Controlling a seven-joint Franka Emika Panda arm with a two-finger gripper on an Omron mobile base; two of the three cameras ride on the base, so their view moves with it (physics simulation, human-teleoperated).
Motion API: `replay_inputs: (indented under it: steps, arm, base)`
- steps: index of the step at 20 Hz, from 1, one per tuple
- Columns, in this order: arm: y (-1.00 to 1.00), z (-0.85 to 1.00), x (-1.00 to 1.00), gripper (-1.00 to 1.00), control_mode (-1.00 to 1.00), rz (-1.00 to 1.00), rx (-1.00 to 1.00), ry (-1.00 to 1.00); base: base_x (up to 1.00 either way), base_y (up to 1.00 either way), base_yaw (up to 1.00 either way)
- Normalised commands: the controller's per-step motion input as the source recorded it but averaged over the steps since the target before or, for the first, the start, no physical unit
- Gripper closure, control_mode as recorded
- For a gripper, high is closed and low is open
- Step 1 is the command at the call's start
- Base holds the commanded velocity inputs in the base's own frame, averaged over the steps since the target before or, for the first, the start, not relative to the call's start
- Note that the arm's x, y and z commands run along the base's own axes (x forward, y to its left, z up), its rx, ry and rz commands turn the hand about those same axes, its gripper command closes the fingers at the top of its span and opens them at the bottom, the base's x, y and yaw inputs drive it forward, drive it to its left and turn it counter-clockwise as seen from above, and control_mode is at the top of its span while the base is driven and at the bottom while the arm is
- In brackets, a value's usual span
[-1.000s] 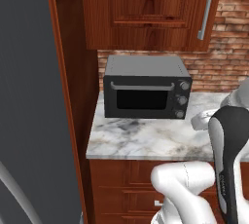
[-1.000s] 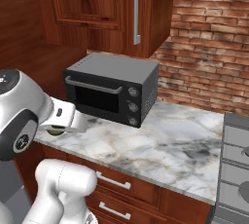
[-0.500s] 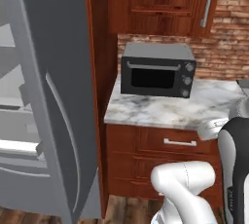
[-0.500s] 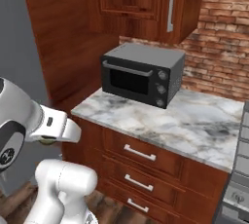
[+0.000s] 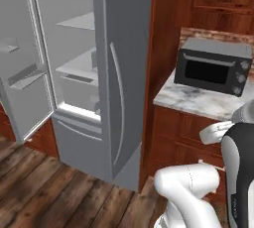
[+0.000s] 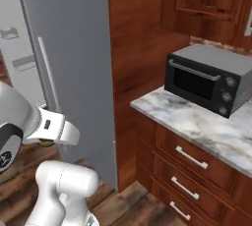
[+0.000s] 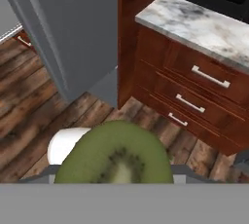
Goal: Place the beers on the top shelf of the fridge to keep them out of children's reach, and place the kiwi on lower shelves for easy access.
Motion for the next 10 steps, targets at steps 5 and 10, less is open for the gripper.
replay_inputs:
  steps: [5,10]
  arm:
    - [0.00,0.00,0.00,1.00,1.00,0.00,0.00,0.00]
    - [0.00,0.00,0.00,1.00,1.00,0.00,0.00,0.00]
  base:
    - [-0.04,0.80,0.50]
    - [0.00,0.99,0.47]
